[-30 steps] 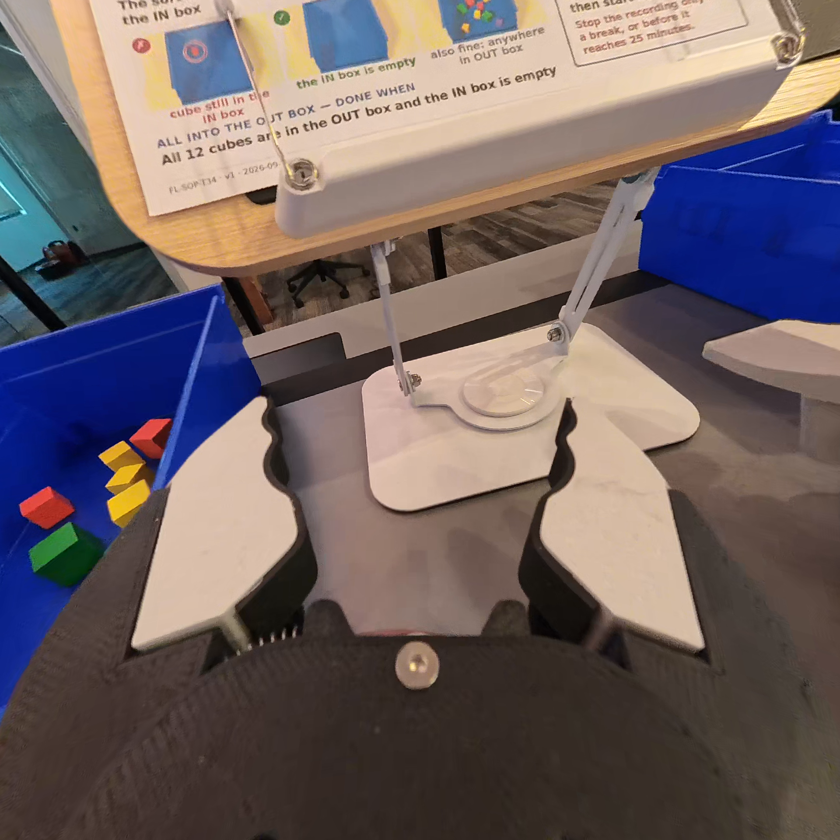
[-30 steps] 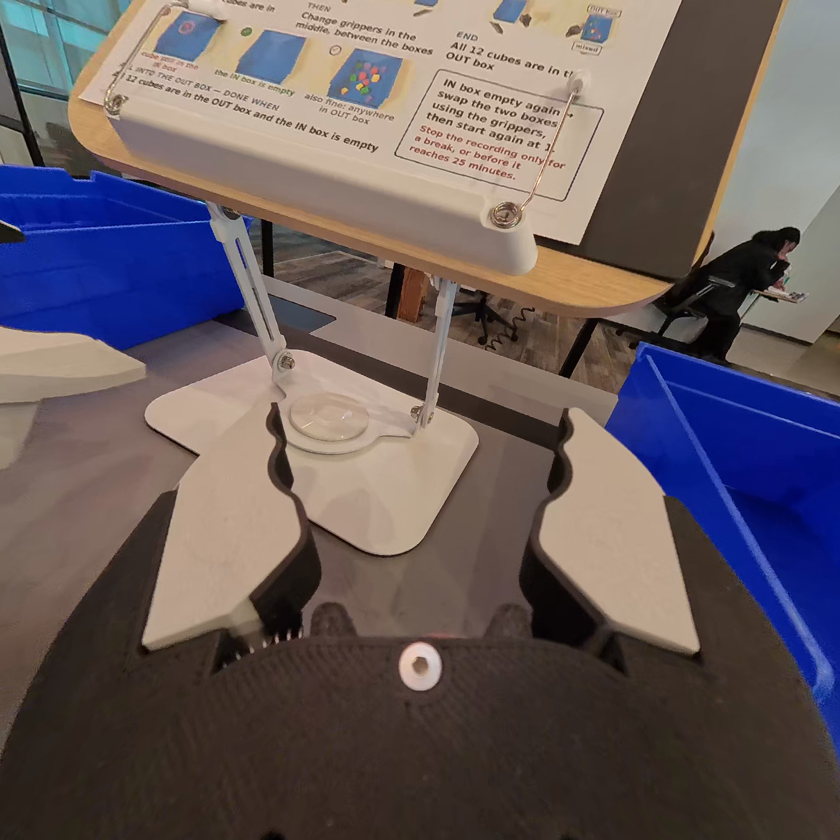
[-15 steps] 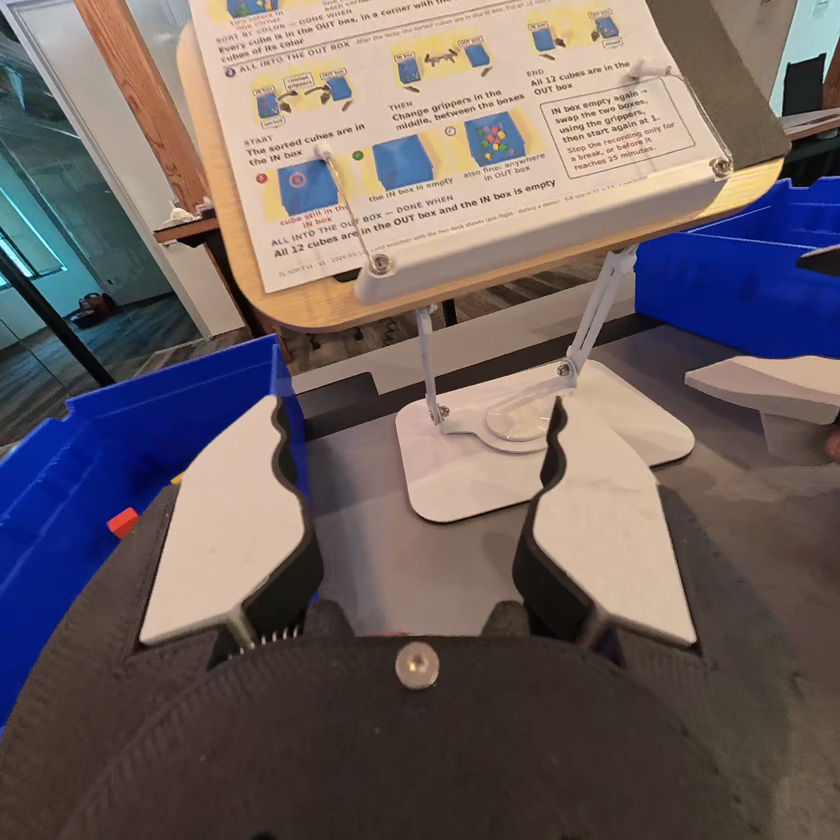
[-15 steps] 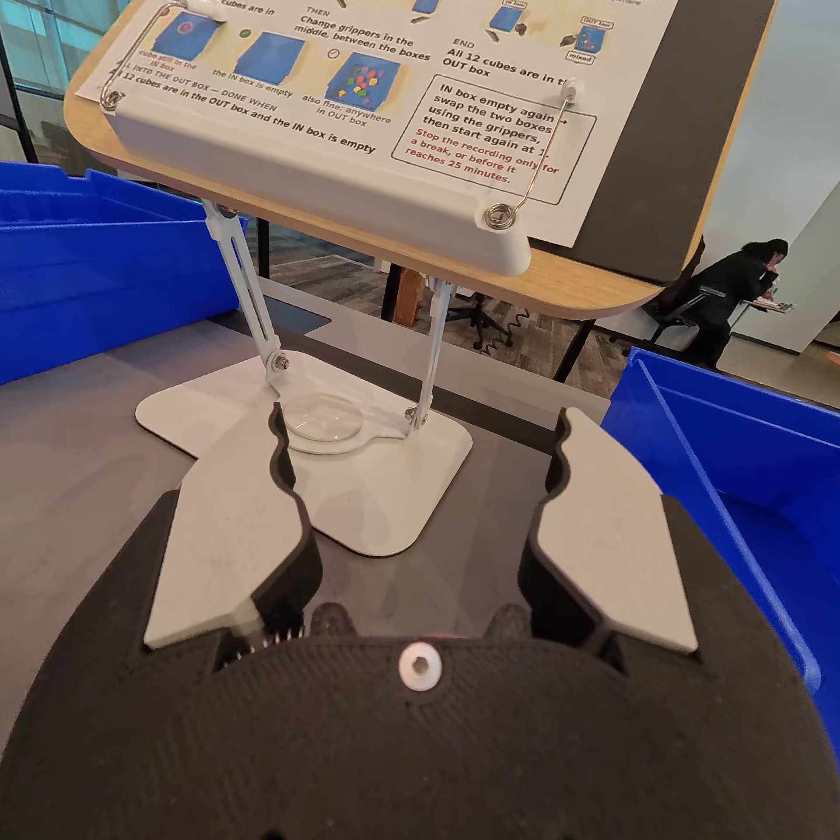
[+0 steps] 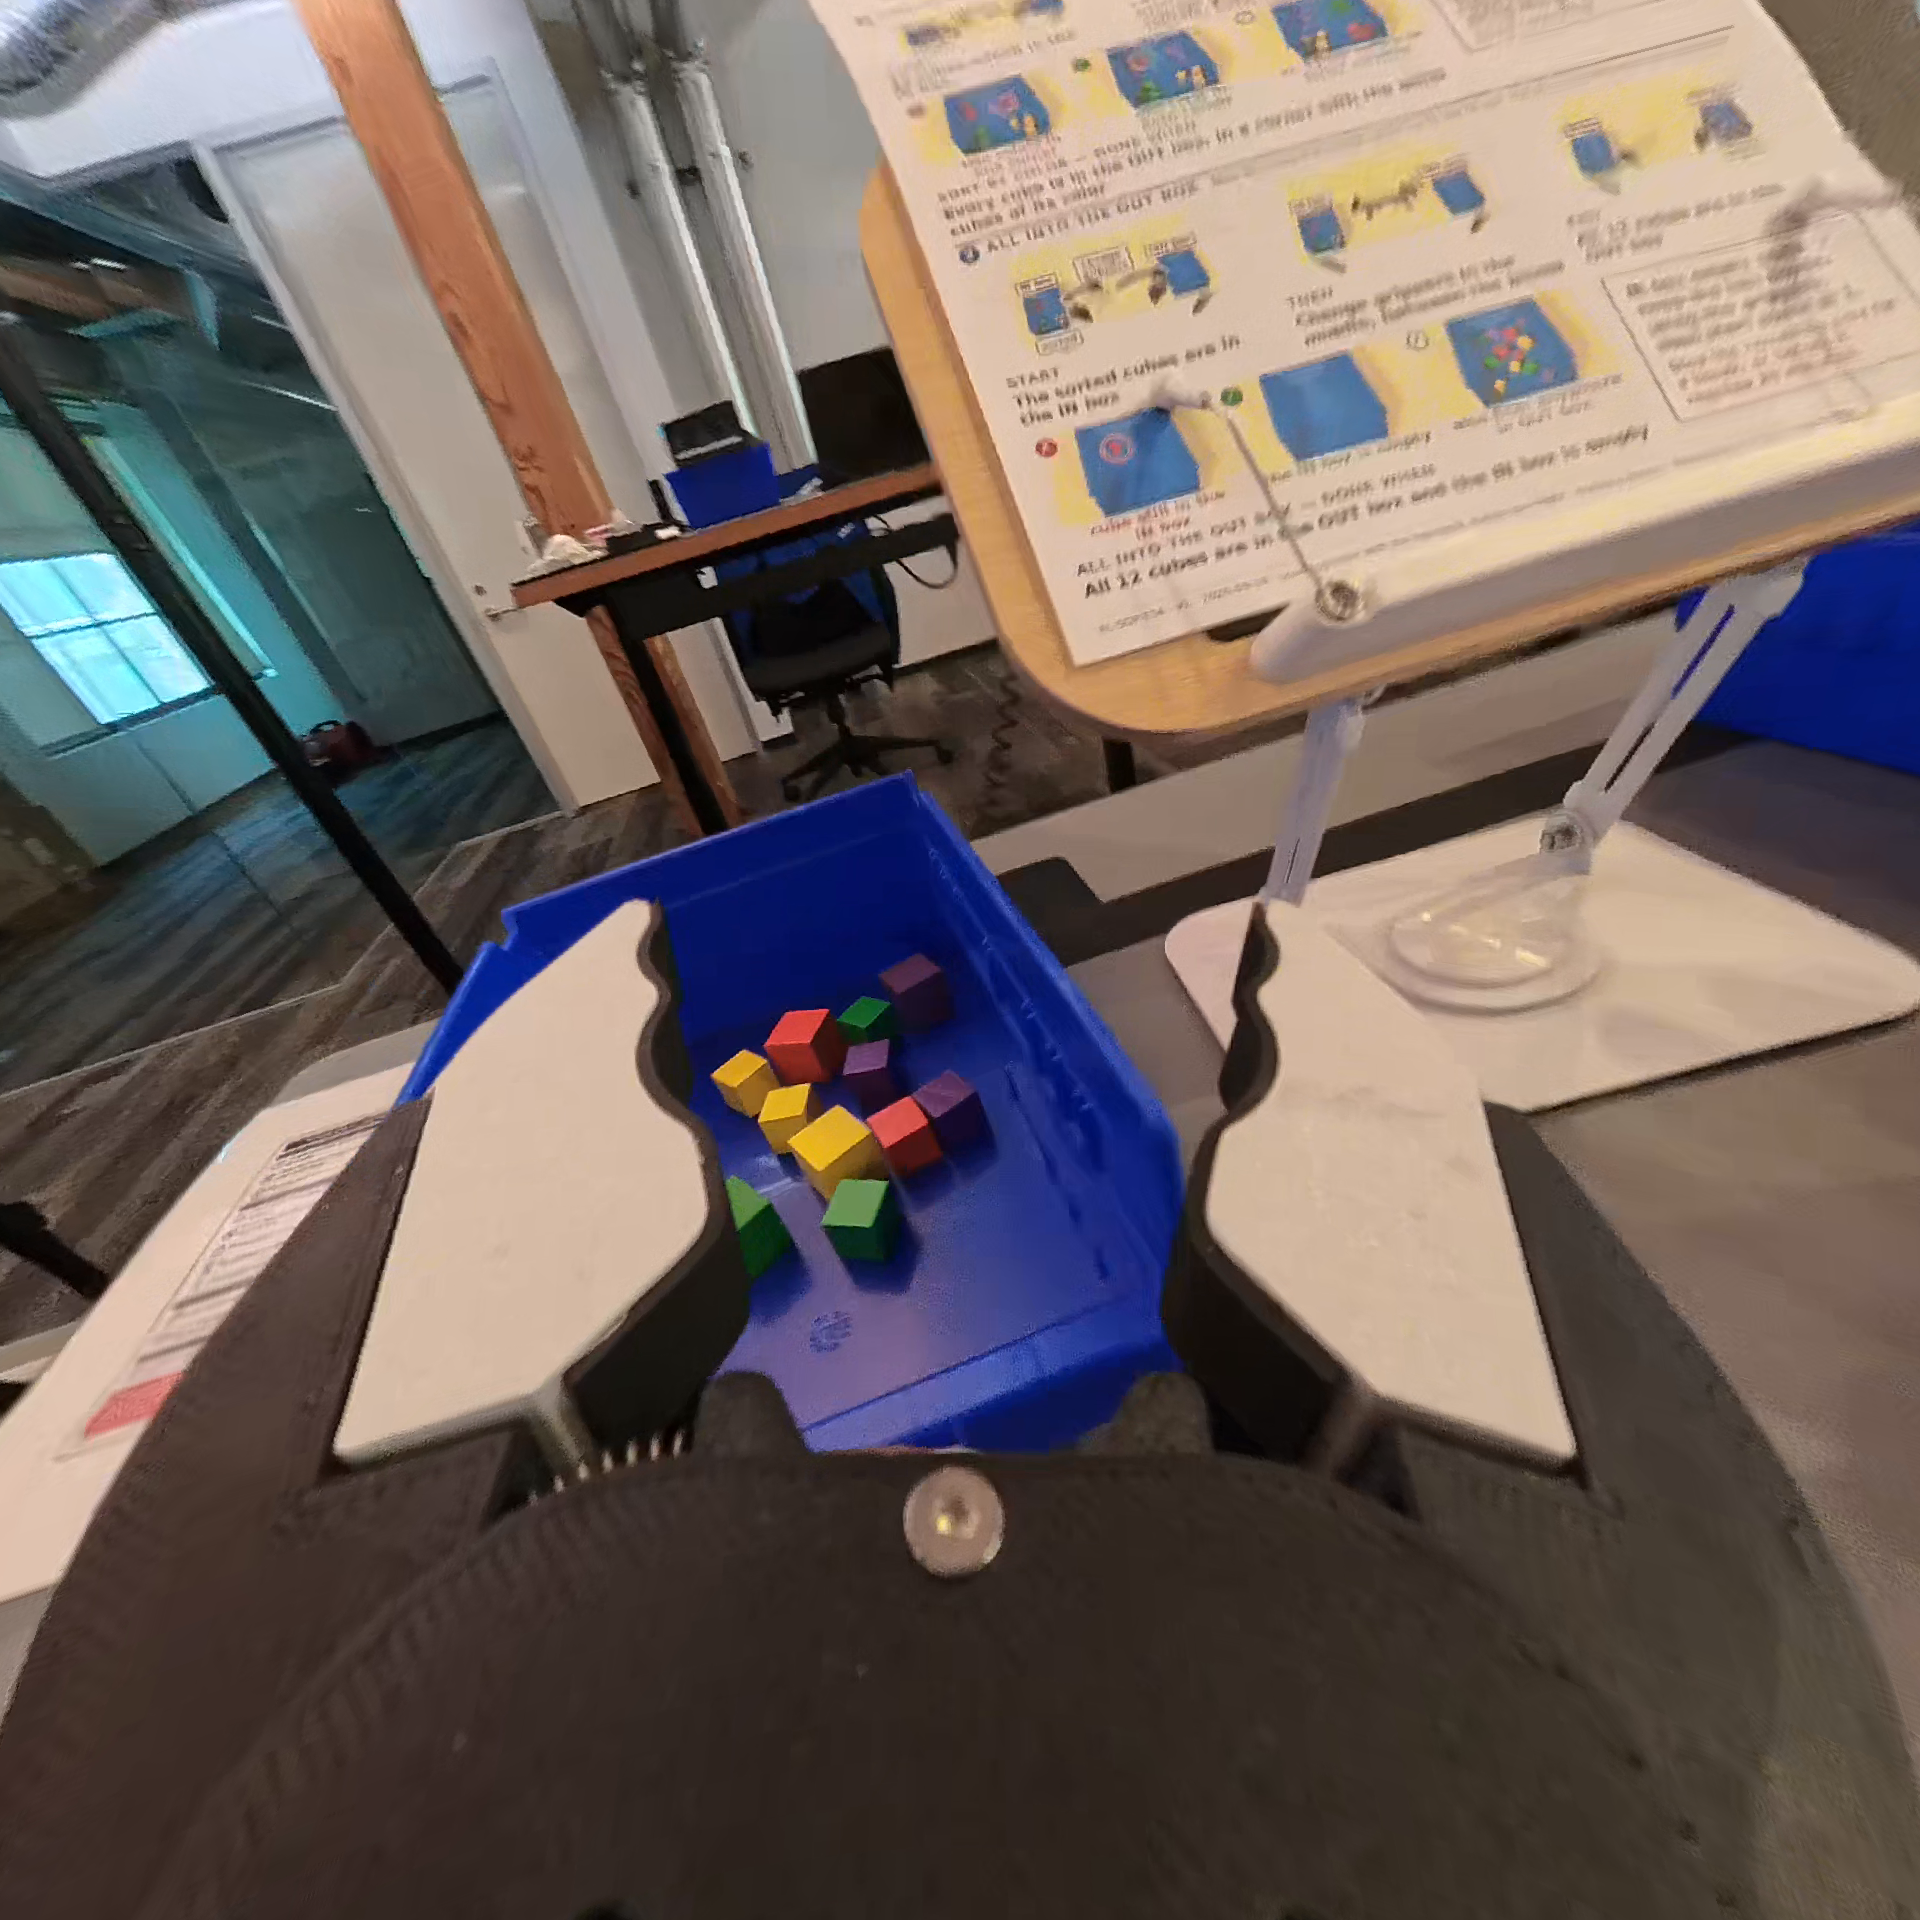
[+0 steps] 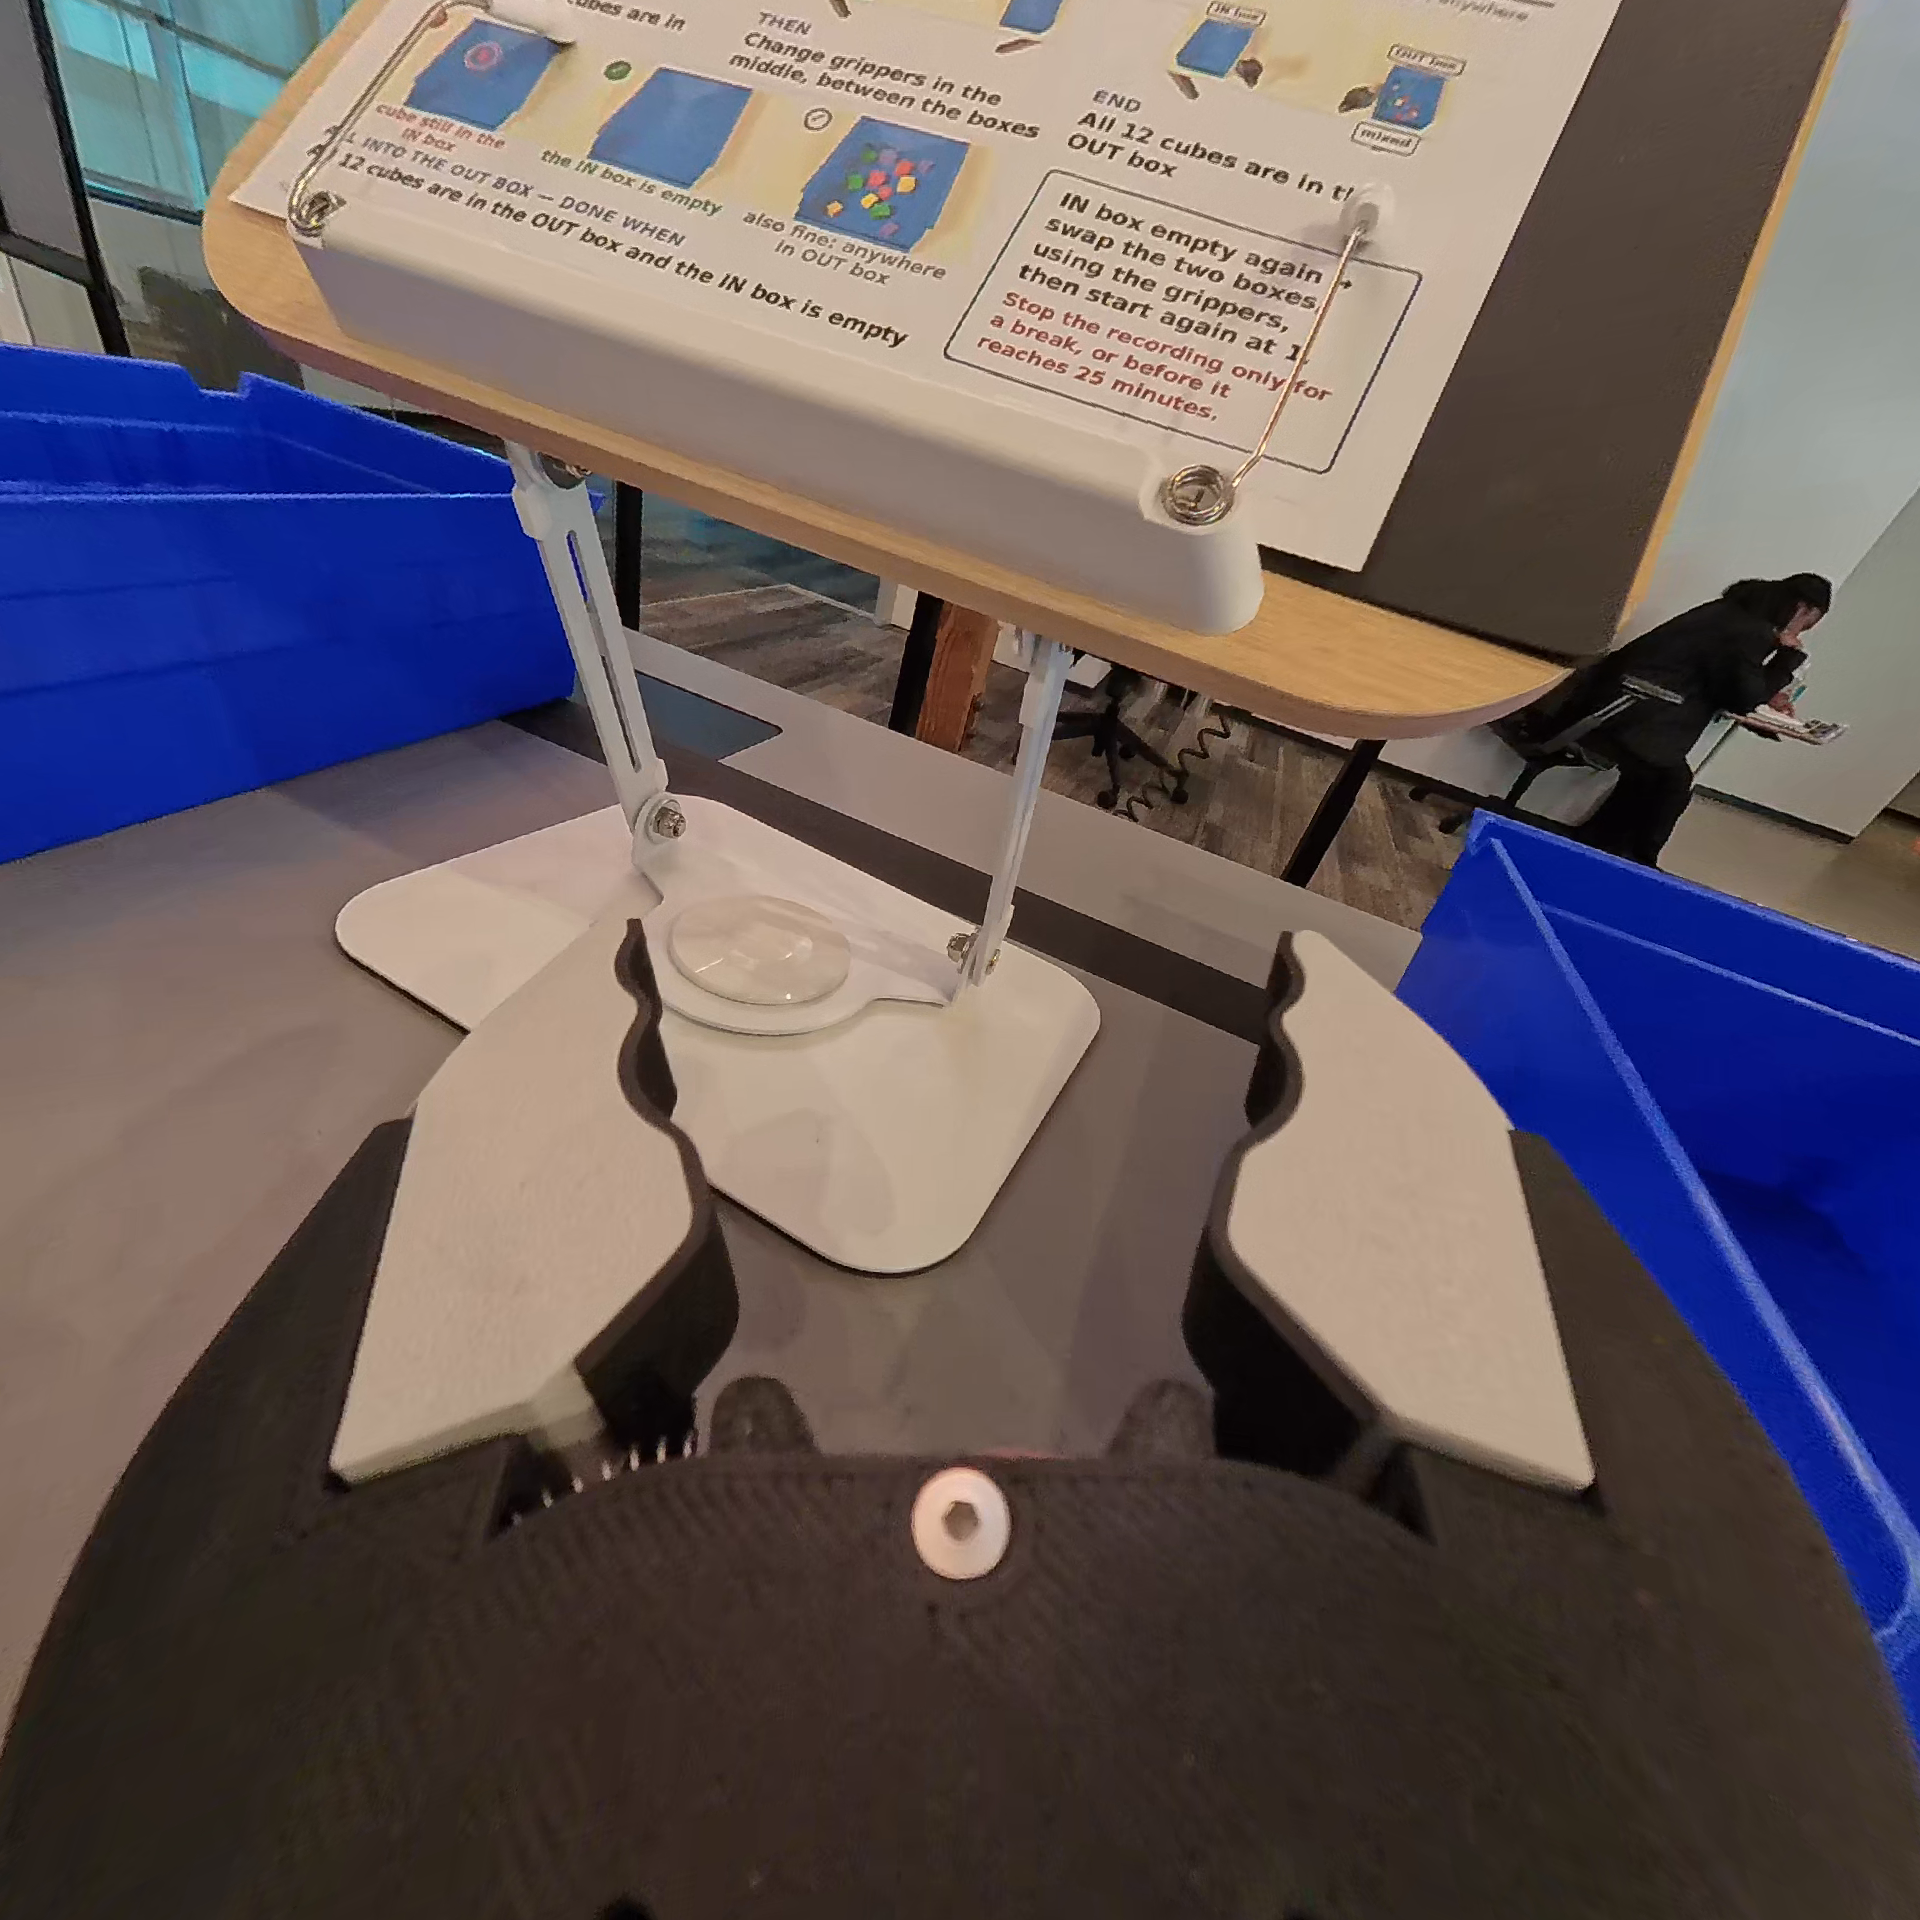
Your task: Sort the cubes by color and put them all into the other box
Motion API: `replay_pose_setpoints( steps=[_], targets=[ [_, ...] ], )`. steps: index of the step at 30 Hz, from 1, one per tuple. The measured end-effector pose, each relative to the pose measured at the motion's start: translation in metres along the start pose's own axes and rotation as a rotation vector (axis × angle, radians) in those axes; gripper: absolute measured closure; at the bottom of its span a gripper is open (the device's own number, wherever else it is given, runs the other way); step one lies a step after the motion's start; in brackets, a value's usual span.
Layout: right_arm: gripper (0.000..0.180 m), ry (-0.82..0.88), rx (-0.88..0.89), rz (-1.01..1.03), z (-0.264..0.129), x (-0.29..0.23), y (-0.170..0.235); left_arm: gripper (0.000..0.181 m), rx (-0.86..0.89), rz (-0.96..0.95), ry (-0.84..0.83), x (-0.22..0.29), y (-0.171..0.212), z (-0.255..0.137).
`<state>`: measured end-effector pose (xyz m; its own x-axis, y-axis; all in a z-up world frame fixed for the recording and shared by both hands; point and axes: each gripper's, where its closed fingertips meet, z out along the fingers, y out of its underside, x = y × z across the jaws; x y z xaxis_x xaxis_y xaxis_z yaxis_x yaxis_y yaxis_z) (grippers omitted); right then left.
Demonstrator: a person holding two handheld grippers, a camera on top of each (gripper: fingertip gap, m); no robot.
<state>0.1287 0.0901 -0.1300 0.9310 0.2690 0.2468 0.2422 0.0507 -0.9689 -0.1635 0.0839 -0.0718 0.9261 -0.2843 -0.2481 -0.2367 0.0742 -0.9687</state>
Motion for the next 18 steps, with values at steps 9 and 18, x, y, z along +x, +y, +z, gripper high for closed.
replay_pose_setpoints(
  steps=[9,18],
  targets=[
    [0.070,-0.029,-0.010,-0.023,0.002,-0.009,0.001,0.101,-0.132,0.318,0.141,-0.055,0.008,0.019],
    [0.072,-0.042,-0.011,-0.043,0.002,-0.012,0.002,0.117,-0.498,0.484,0.513,-0.064,0.067,0.036]
  ],
)
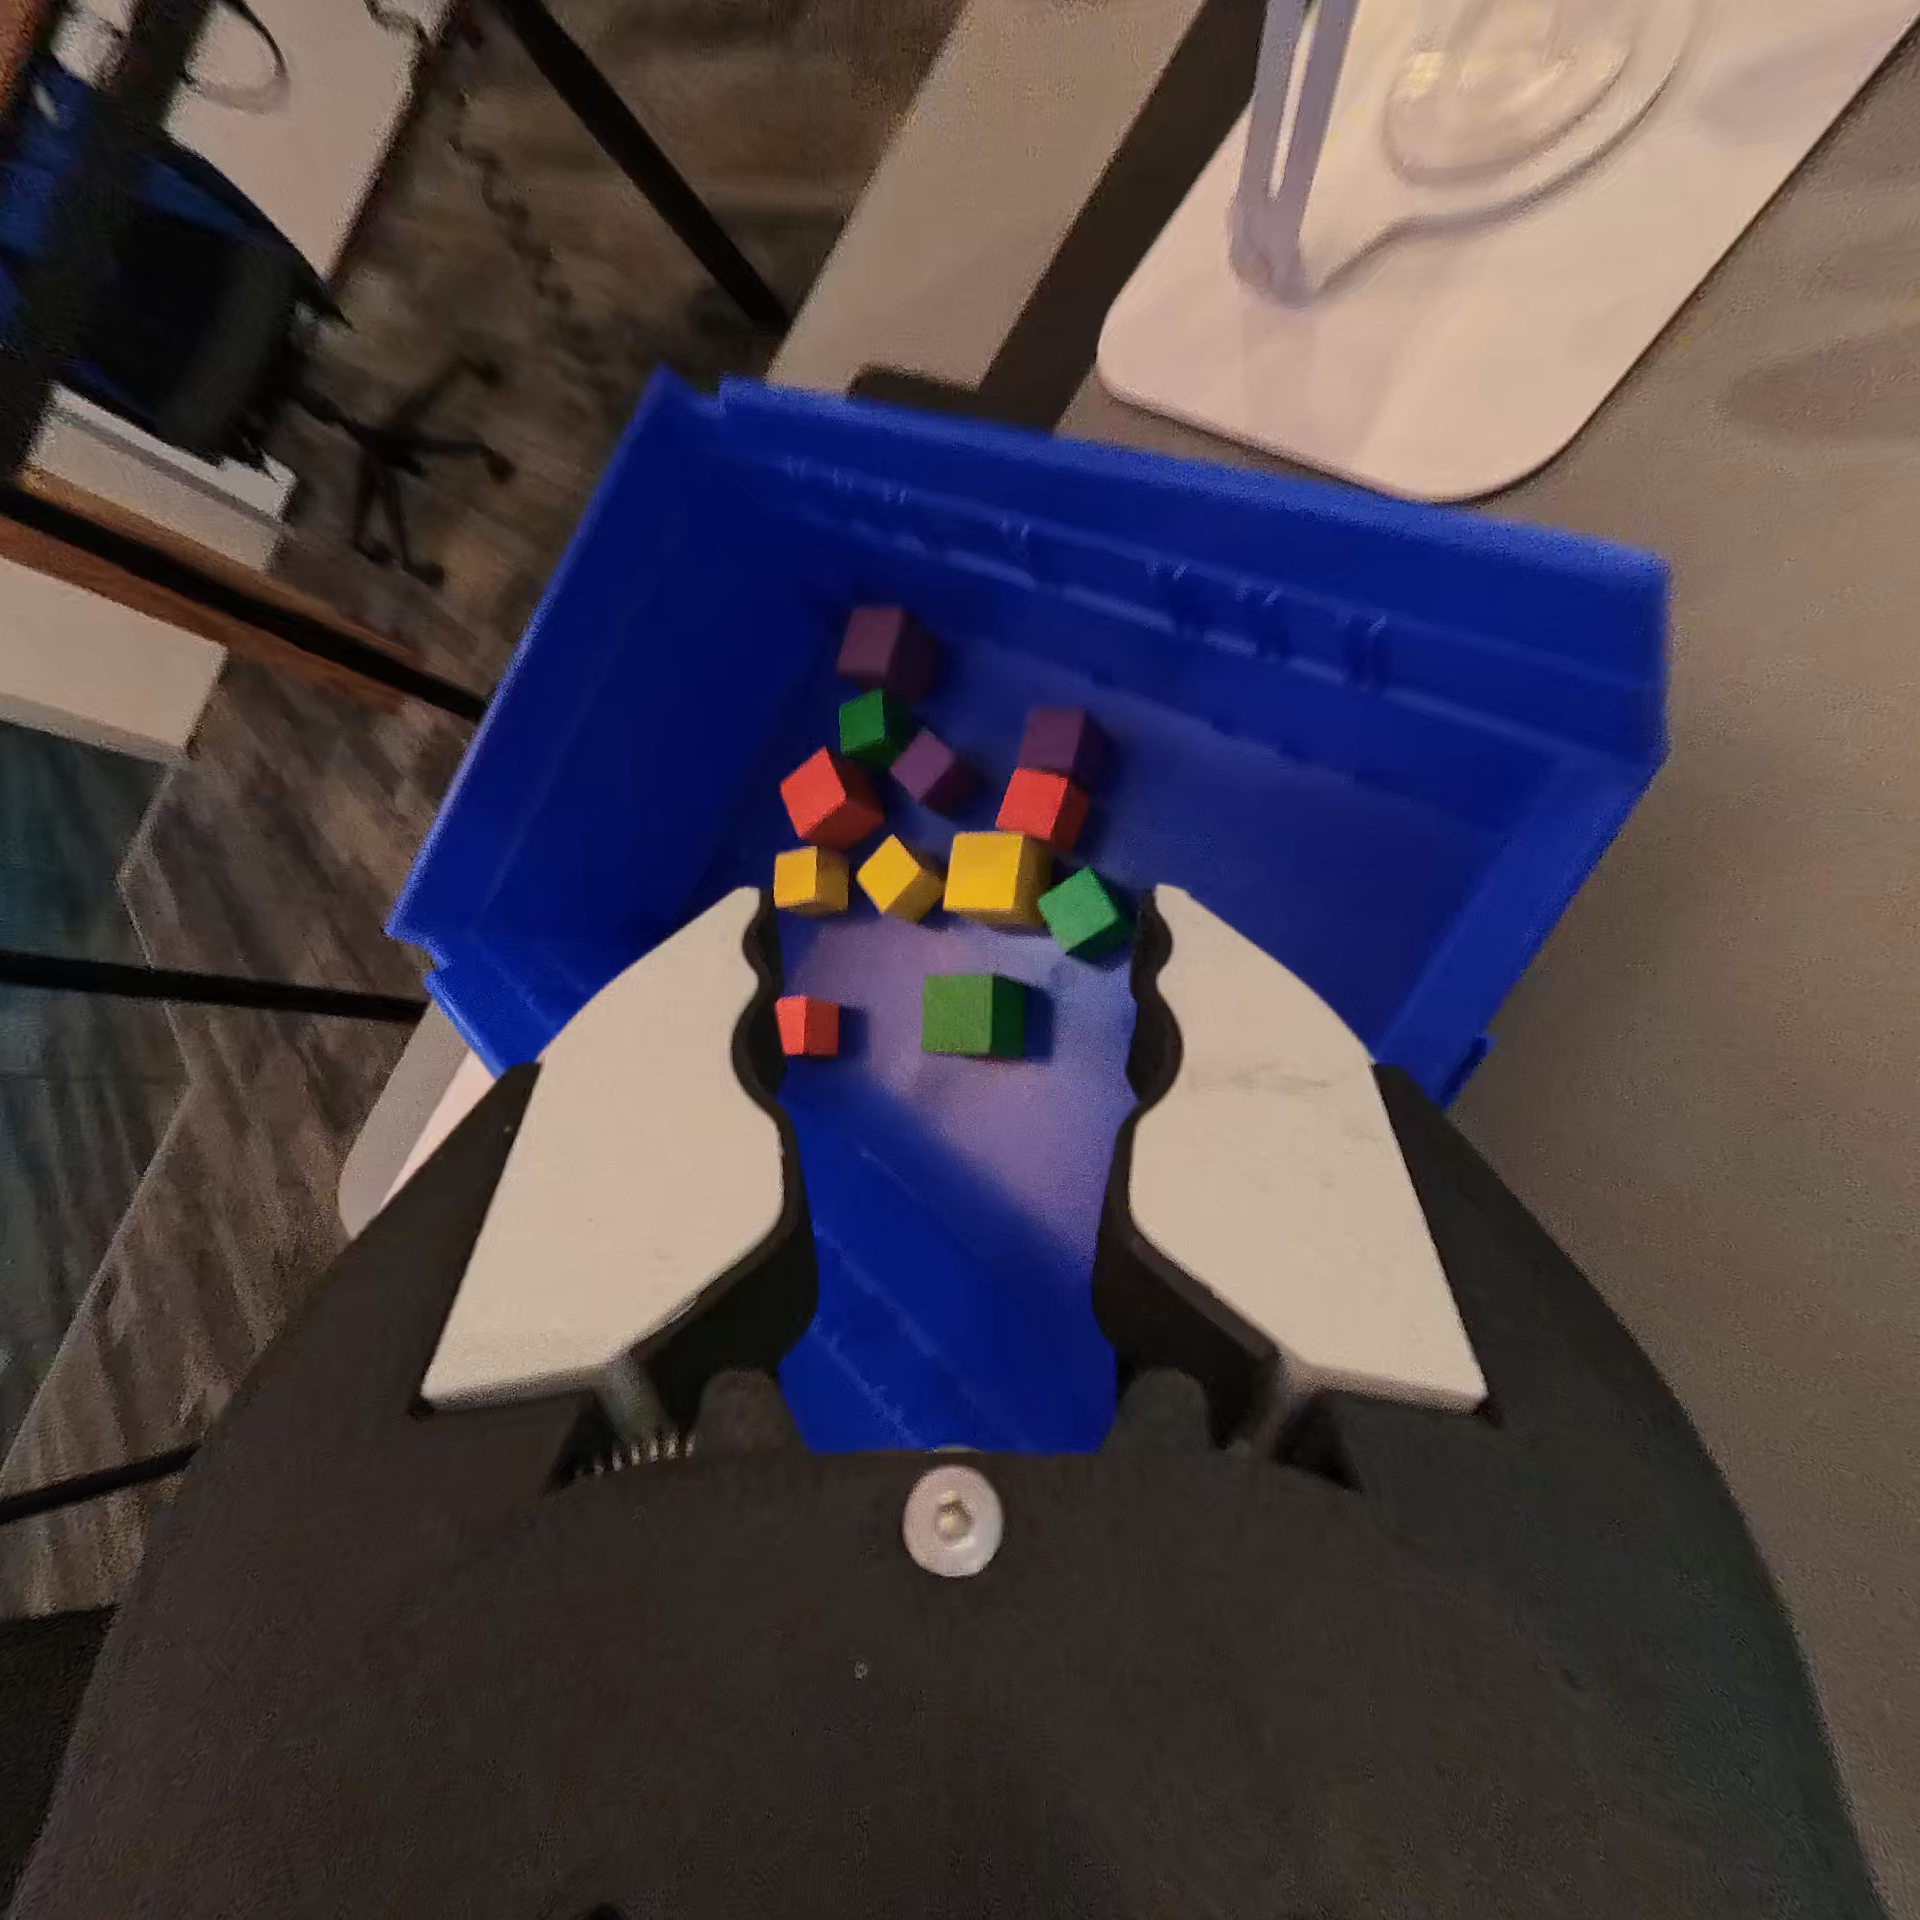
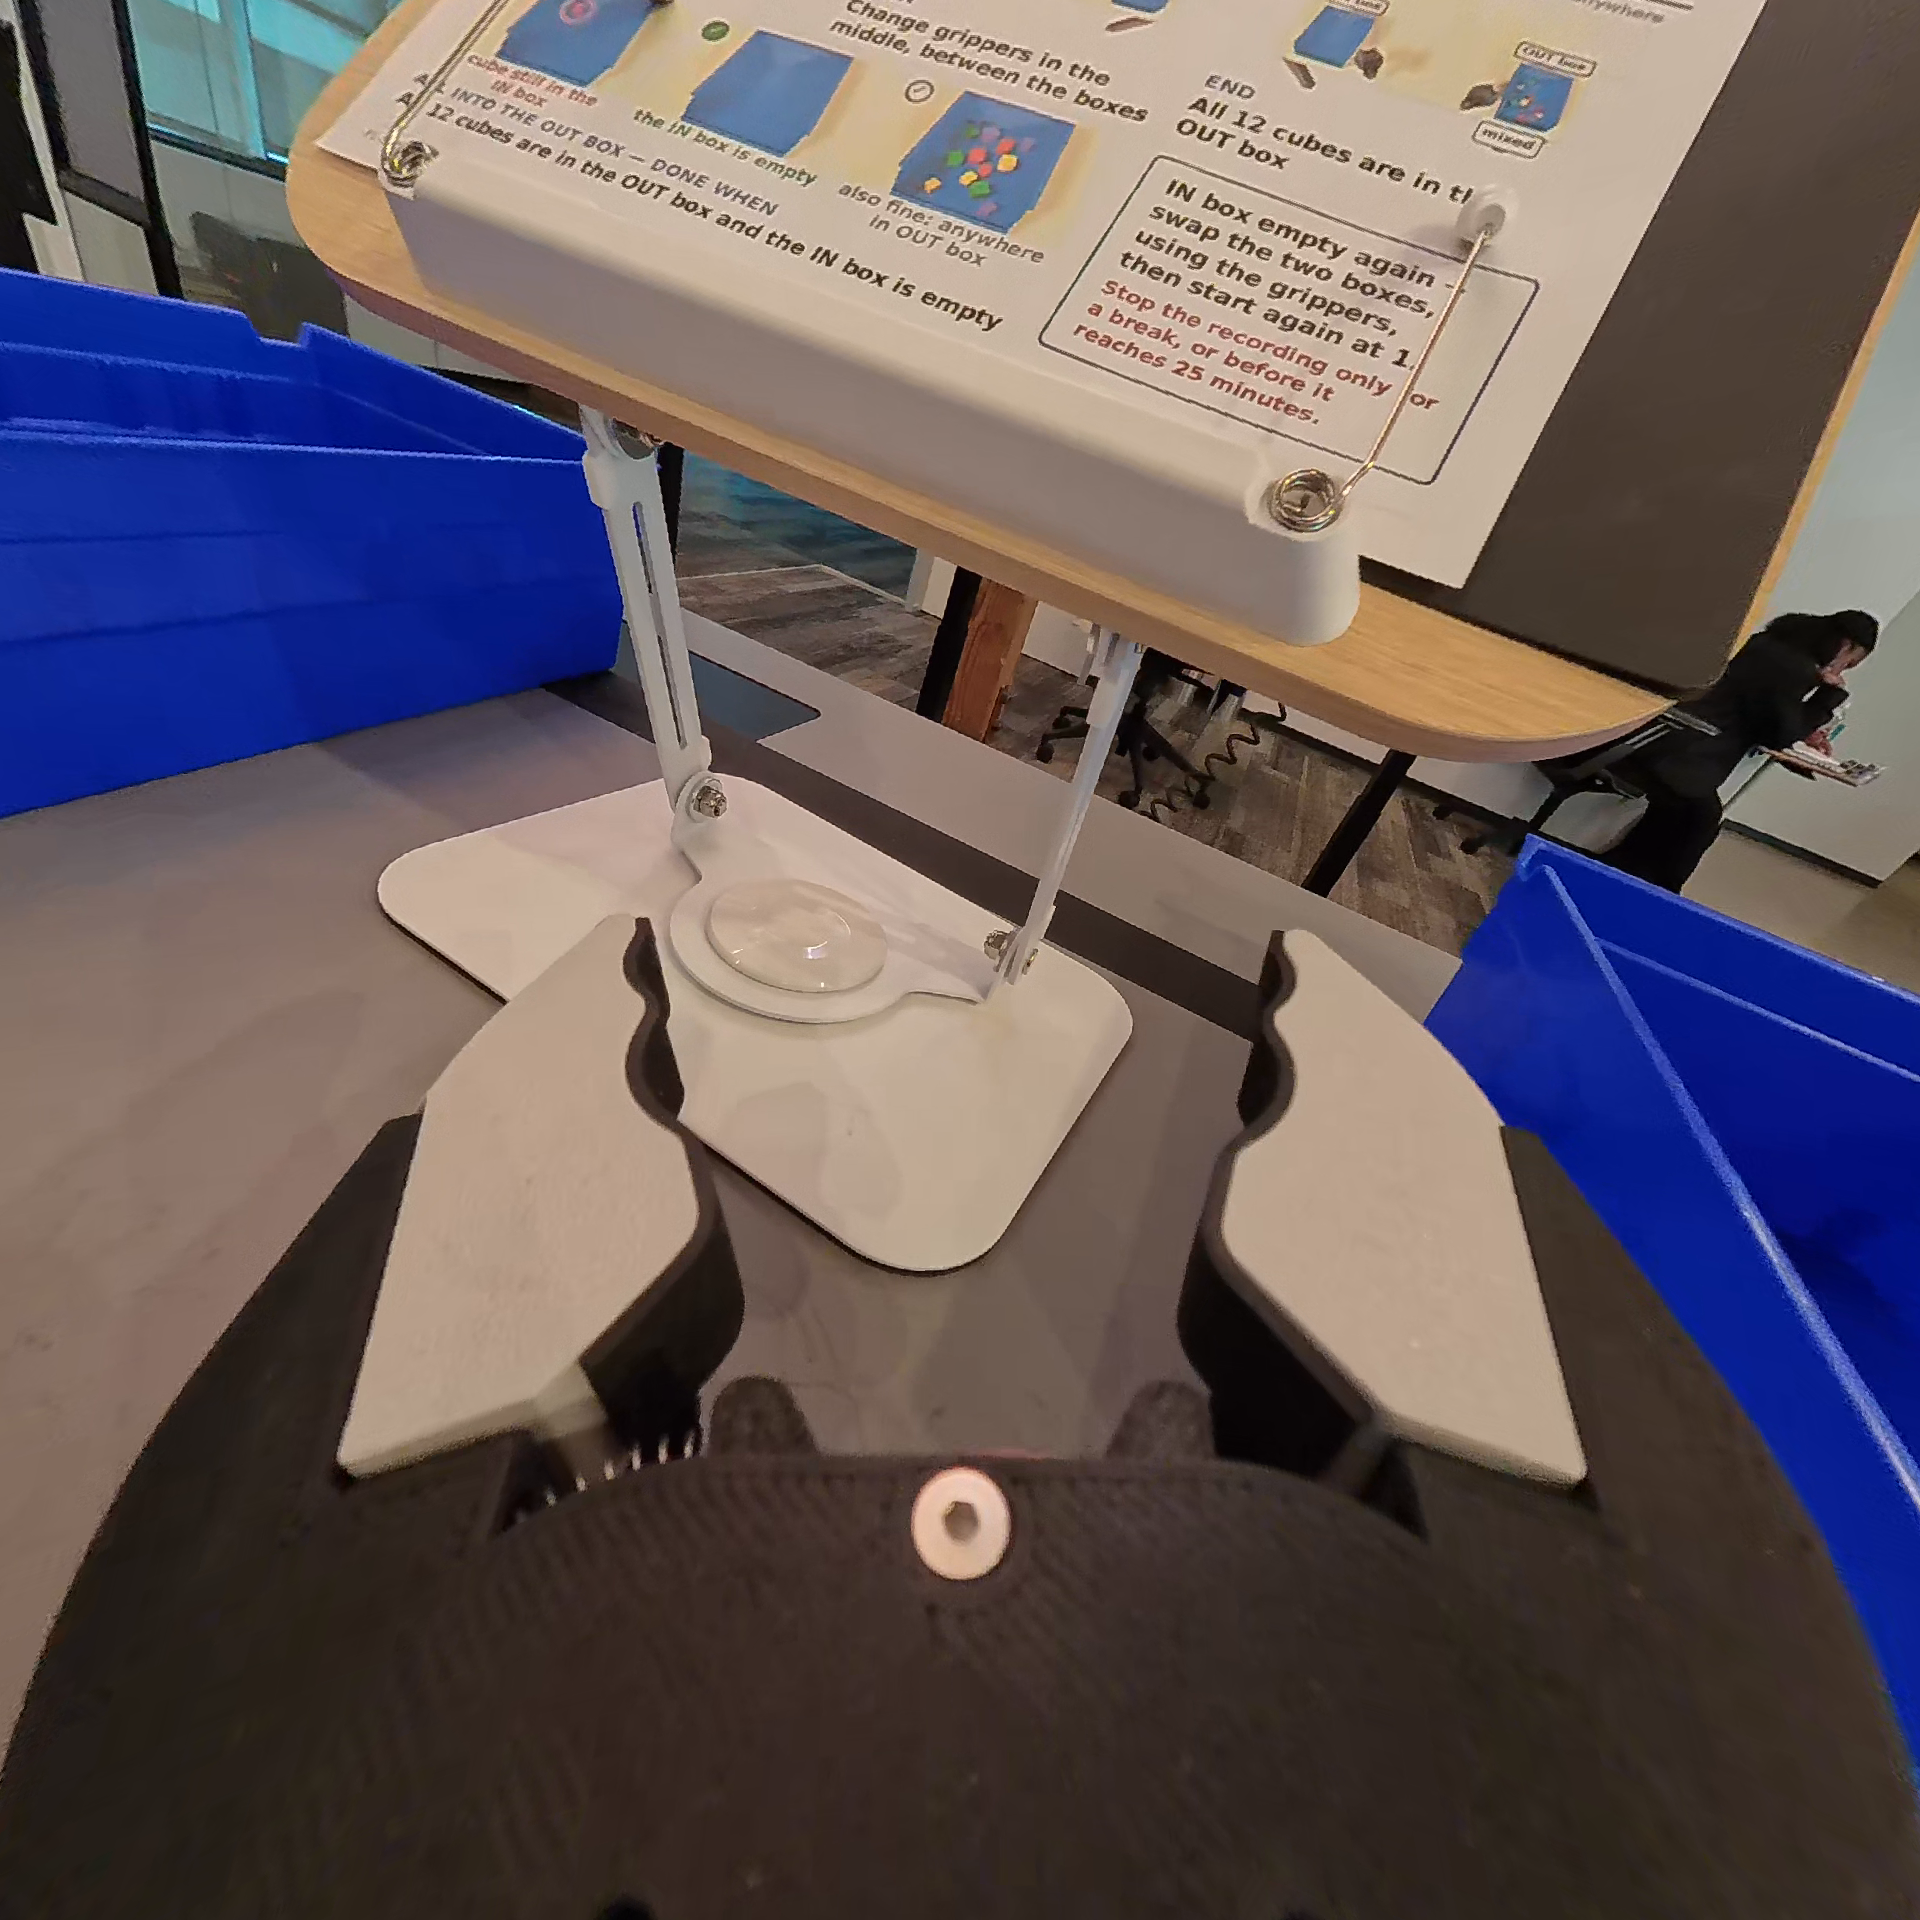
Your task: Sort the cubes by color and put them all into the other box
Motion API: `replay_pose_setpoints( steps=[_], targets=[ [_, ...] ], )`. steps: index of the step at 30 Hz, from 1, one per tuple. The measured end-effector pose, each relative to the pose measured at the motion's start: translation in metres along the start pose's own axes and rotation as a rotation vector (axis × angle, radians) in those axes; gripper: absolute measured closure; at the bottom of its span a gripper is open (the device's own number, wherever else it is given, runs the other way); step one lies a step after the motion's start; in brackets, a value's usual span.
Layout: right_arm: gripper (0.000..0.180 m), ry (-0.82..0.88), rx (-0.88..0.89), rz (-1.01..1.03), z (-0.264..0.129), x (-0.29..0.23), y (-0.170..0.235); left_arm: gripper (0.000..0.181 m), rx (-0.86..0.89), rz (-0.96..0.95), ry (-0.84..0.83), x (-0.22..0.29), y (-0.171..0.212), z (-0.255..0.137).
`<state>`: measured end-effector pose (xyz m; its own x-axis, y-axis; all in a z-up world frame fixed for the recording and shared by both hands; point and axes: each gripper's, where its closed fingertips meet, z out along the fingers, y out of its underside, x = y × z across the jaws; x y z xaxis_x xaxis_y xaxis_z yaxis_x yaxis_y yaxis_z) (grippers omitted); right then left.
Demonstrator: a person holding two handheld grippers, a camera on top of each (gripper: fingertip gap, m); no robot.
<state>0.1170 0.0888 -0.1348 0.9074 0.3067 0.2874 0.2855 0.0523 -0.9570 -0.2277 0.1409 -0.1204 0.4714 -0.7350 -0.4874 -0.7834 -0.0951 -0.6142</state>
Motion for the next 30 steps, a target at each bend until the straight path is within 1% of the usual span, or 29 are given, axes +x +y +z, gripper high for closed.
replay_pose_setpoints(
  steps=[8,10,12,14,17,23,30],
  targets=[
    [0.073,-0.006,-0.004,-0.010,0.000,-0.002,0.001,0.117,-0.255,0.049,0.102,-0.004,0.035,0.036],
    [0.073,-0.006,-0.002,-0.012,0.000,-0.002,0.000,0.119,-0.340,0.065,0.133,-0.003,0.048,0.045],
    [0.073,-0.008,-0.003,-0.013,0.000,-0.003,0.000,0.116,-0.441,0.058,0.145,-0.004,0.061,0.051],
    [0.074,-0.010,-0.003,-0.015,0.000,-0.003,0.000,0.119,-0.516,0.078,0.146,-0.004,0.068,0.055],
    [0.074,-0.012,-0.007,-0.019,0.001,-0.004,0.001,0.124,-0.581,0.114,0.173,0.003,0.069,0.061],
    [0.074,-0.015,-0.006,-0.026,0.001,-0.005,0.001,0.123,-0.701,0.123,0.183,0.000,0.082,0.069],
    [0.075,-0.019,-0.008,-0.031,0.001,-0.006,0.001,0.127,-0.777,0.121,0.224,0.005,0.096,0.079]
  ],
)
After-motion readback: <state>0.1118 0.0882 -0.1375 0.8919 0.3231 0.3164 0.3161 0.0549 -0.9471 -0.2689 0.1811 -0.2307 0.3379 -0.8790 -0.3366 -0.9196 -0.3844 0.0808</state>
